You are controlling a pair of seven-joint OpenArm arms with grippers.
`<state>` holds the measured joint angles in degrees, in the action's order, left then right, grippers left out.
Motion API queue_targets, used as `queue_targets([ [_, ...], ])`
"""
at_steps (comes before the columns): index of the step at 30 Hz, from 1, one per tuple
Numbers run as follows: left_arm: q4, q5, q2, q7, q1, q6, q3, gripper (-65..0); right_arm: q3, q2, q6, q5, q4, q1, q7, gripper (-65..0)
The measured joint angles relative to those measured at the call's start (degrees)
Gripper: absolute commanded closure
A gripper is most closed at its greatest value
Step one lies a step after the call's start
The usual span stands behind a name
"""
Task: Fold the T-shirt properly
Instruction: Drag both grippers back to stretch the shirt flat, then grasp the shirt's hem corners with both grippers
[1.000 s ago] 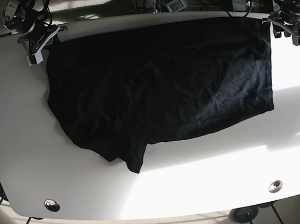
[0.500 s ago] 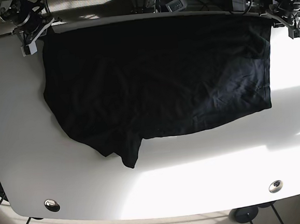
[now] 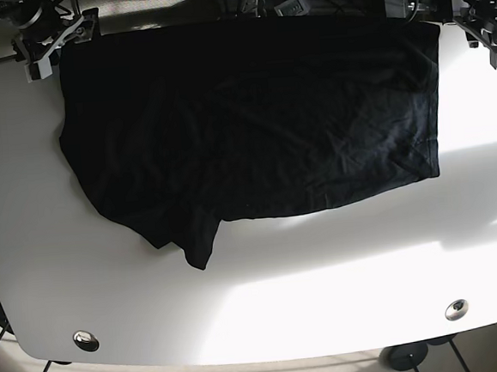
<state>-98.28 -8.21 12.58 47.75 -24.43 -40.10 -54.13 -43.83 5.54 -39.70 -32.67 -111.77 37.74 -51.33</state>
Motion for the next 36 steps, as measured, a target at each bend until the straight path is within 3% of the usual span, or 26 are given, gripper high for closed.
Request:
queue_targets([
  [4,-2.9,-2.6,-1.1,0.0,2.8,-0.1,3.4,-22.2,-1.8,0.8,0.02,1.1,-0.9,-6.5,-1.2,-65.0],
  [9,-3.0,-2.5,-1.0,0.1,9.7,0.0,10.1,-22.2,4.3,6.7,-0.22,1.6,2.5,-19.5,-0.3,-65.0],
  [11,-3.0,-2.1,-1.1,0.3,13.1,0.0,13.5,-22.2,10.6,8.3,-0.17,6.4,6.9,-27.6,-1.0,-64.8],
  [19,-3.0,-2.3,-1.1,0.3,18.9,0.0,19.7,-21.9,21.9,8.2,-0.20,19.1,27.9,-50.4,0.2,-64.8],
  [23,-3.0,-2.2,-1.0,0.2,19.4,0.0,21.7,-21.8,26.8,8.1,-0.24,22.2,42.5,-59.5,8.5,-64.8],
  [27,-3.0,-2.2,-0.9,0.3,19.3,0.0,21.8,-21.8,27.4,8.6,-0.17,28.0,59.8,-66.2,17.9,-64.8],
  [29,-3.0,-2.2,-1.0,0.3,19.1,0.0,21.8,-21.8,27.7,9.9,-0.22,28.1,65.0,-67.0,22.4,-64.8],
  [33,-2.9,-2.2,-1.0,0.3,18.9,0.0,21.7,-21.8,27.2,11.8,-0.11,28.2,66.4,-65.9,22.4,-64.7],
  [36,-2.9,-2.1,-0.9,0.3,18.9,0.0,21.6,-21.8,27.2,13.5,-0.22,23.4,63.9,-61.4,22.5,-64.7],
])
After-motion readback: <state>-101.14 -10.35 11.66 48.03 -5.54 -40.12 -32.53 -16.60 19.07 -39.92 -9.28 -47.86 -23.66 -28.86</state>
